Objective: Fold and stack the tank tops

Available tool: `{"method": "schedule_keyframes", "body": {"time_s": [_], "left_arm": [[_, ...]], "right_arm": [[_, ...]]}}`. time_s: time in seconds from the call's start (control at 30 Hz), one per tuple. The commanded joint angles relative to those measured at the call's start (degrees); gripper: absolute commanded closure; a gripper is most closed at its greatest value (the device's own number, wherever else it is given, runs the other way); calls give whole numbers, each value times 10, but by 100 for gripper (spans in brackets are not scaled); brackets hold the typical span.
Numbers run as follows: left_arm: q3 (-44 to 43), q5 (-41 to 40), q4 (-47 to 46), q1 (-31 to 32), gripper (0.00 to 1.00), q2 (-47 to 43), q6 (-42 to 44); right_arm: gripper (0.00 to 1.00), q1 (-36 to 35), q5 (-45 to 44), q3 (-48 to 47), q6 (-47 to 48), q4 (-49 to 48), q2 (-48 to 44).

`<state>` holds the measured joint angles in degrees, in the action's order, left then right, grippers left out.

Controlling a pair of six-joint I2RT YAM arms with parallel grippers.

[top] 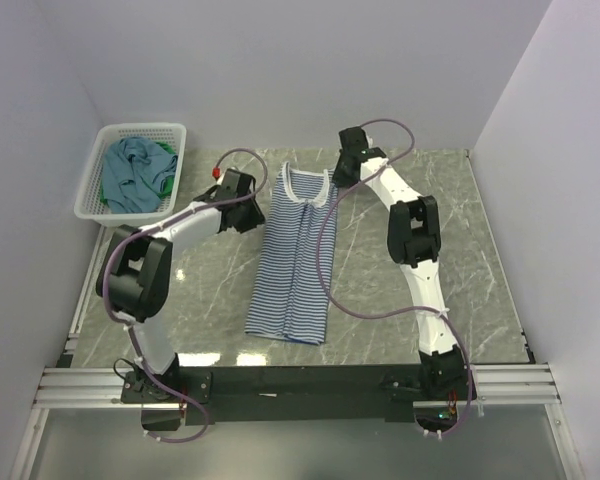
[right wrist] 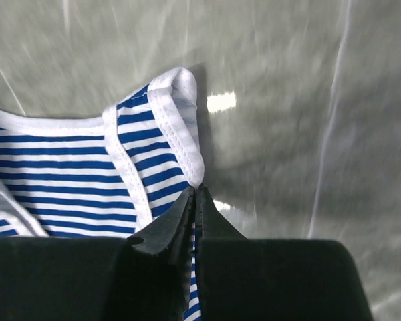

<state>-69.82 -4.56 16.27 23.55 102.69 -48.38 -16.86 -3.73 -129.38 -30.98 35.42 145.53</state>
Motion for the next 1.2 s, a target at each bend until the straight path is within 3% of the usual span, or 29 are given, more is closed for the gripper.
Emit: {"method": "schedule_keyframes", "body": {"time_s": [0.0,0.03,0.13,0.17,0.3,0.4,0.5,0.67,0.8,0.97,1.17], "left_arm": [[-53,40,-1,-5,63,19,15],[-53,41,-11,-5,62,19,13],[-24,57,-26,-5,59,-1,7],[6,60,-40,-5,57,-24,7],[121,68,-81,0,55,-118,-17],[205,30,-66,24,57,-203,-31],[283,-12,-48,57,60,-290,-60],[389,-127,26,142,62,-440,-128],[454,-150,47,185,55,-513,-188],[509,-157,47,230,52,-542,-218],[541,-164,39,272,51,-559,-240]], "right_arm": [[94,26,33,-75,23,-11,23],[92,31,35,-80,24,-33,24],[63,47,64,-72,29,-71,15],[48,53,65,-72,36,-74,12],[34,58,53,-50,45,-71,-52],[32,56,19,41,28,-59,-150],[32,39,-5,299,5,-94,-295],[33,-15,-45,590,-44,-157,-504],[33,-78,-59,789,-88,-154,-677],[34,-210,-81,905,-165,-136,-822],[38,-330,-95,989,-275,-126,-886]]}}
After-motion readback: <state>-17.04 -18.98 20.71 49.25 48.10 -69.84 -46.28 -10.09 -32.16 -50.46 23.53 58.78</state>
